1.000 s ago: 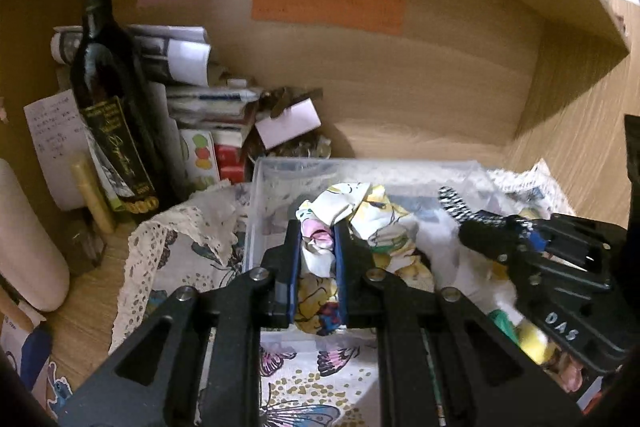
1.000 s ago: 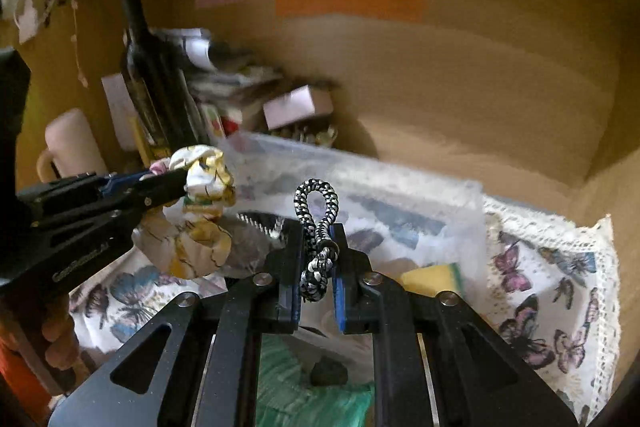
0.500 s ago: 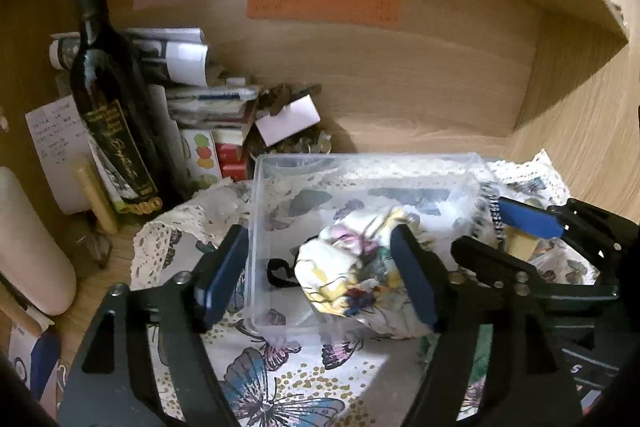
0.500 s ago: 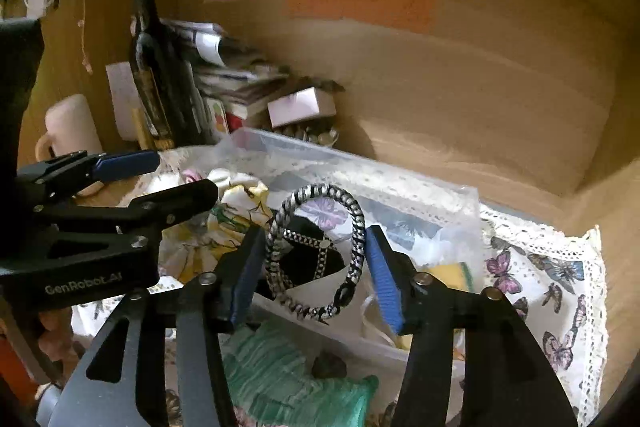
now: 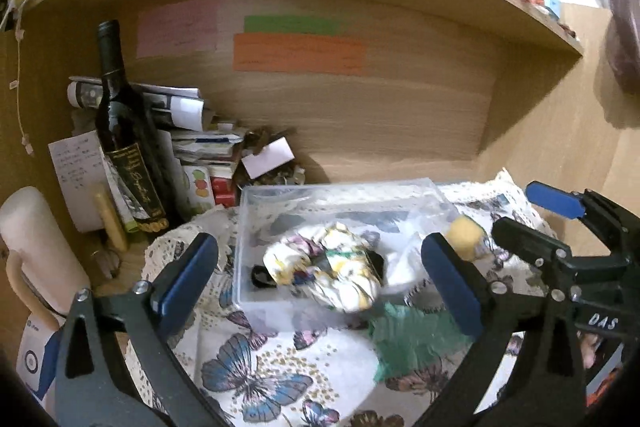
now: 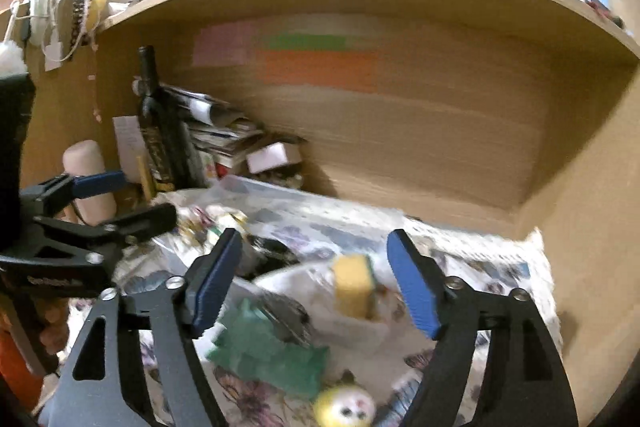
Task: Organize soft objects
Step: 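Carry the scrunchie and braided cord into the clear box and open both tools, then grasp the green knit sock with the left tool while the right tool grasps the beaded bracelet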
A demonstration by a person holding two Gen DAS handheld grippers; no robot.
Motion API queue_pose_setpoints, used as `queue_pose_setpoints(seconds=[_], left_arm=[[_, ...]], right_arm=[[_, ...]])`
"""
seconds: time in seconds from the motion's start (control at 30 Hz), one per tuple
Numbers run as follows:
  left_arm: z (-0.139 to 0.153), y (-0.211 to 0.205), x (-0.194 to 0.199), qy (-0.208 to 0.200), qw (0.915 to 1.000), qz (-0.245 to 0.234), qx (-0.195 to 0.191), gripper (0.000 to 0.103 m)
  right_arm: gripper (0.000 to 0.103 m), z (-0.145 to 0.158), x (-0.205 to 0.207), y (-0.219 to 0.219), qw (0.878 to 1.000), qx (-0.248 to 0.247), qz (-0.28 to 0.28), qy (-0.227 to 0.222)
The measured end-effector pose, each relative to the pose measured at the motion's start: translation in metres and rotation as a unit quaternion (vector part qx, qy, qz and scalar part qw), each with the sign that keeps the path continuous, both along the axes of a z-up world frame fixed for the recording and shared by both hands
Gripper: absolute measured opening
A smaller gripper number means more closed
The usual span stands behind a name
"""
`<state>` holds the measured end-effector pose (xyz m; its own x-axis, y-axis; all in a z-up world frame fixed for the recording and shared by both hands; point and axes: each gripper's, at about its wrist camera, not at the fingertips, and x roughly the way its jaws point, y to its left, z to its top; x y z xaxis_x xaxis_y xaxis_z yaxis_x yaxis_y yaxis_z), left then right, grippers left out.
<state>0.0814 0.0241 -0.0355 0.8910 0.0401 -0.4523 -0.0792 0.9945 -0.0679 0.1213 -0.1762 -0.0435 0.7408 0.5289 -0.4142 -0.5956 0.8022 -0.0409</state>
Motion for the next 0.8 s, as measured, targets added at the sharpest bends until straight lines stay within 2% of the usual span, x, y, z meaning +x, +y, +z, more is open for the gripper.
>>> queue_pose_setpoints(seconds=[0.1, 0.2, 0.33, 0.47, 0.57, 0.67, 0.73, 0.8], left_arm=[[-0.011, -0.008, -0.001, 0.018, 0.9998, -0.011, 0.005, 0.103], [-0.031, -0.016, 0.003, 0.052, 0.9983, -0.025, -0.004, 0.103], [-0.062, -0.028, 0.013, 0.106, 0.9930, -0.050, -0.014, 0.103], [-0.084, -0.040, 0.021, 0.142, 0.9868, -0.075, -0.018, 0.103], [-0.093, -0.049, 0.025, 0.157, 0.9842, -0.082, -0.006, 0.103], [-0.094, -0.052, 0.026, 0.152, 0.9847, -0.084, 0.003, 0.103], [-0.095, -0.053, 0.027, 0.153, 0.9841, -0.091, 0.001, 0.100], [-0.099, -0.053, 0.033, 0.165, 0.9813, -0.099, -0.007, 0.090]], right_arm=[[0.074, -0.018, 0.005, -0.017, 0.999, -0.005, -0.023, 0.029], [0.074, -0.040, 0.010, -0.034, 0.997, -0.005, -0.038, 0.072], [0.074, -0.068, 0.011, -0.049, 0.991, -0.004, -0.047, 0.123], [0.074, -0.090, 0.009, -0.050, 0.987, -0.007, -0.040, 0.156], [0.074, -0.097, 0.009, -0.047, 0.985, -0.012, -0.037, 0.168], [0.074, -0.090, 0.010, -0.043, 0.987, -0.010, -0.028, 0.159], [0.073, -0.081, 0.012, -0.037, 0.989, -0.008, -0.019, 0.146], [0.072, -0.074, 0.016, -0.030, 0.991, -0.008, -0.009, 0.136]])
